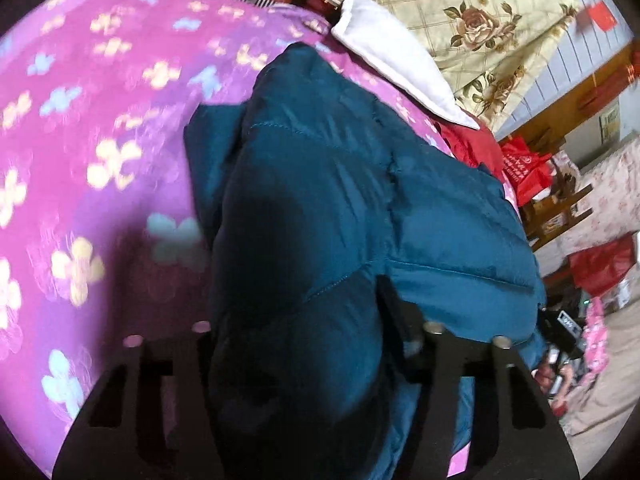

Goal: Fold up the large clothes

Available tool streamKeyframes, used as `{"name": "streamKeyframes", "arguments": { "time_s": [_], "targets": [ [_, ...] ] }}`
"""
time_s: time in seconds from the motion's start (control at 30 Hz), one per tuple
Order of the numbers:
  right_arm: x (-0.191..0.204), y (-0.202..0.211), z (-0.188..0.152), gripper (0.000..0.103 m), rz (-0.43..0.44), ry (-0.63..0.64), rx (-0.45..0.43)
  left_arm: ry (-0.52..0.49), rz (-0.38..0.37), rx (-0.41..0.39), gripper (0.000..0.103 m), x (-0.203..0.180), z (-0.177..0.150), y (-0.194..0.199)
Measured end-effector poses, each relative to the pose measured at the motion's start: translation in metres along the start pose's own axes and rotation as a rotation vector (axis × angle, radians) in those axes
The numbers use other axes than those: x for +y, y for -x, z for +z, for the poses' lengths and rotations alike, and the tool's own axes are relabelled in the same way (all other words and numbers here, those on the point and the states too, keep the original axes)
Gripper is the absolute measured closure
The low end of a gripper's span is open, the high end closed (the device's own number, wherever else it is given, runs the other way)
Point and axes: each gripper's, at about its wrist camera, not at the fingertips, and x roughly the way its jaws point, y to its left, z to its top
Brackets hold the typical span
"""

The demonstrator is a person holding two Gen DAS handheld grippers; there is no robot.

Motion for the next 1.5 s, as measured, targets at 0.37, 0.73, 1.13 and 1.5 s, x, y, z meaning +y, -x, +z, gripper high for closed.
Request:
{"name": "streamKeyframes", "arguments": {
  "time_s": [0.37, 0.73, 1.13, 1.5],
  "targets": [
    [0.007, -0.028, 0.045, 0.045, -0.068, -0.009, -0.025, 0.018, 0.120, -0.042, 0.049, -0.010, 0.052, -0.030],
    [0.001, 0.030, 0.045, 0.021, -0.169, -0.097, -0.179, 0.085, 0.084, -0.111, 0.043, -0.002, 0.045, 0.020],
    [0.075, 0.080, -0.029, 0.021, -0.287, 0.190, -0.235, 0.035, 0.320, -0.200, 0.040, -0.001, -0.002, 0.079],
    [0.030, 0.047, -0.047, 0.021, -0.336, 0.053, -0.155, 0.029, 0.464, -0.219, 0.040, 0.012, -0.038, 0.077]
  ]
}}
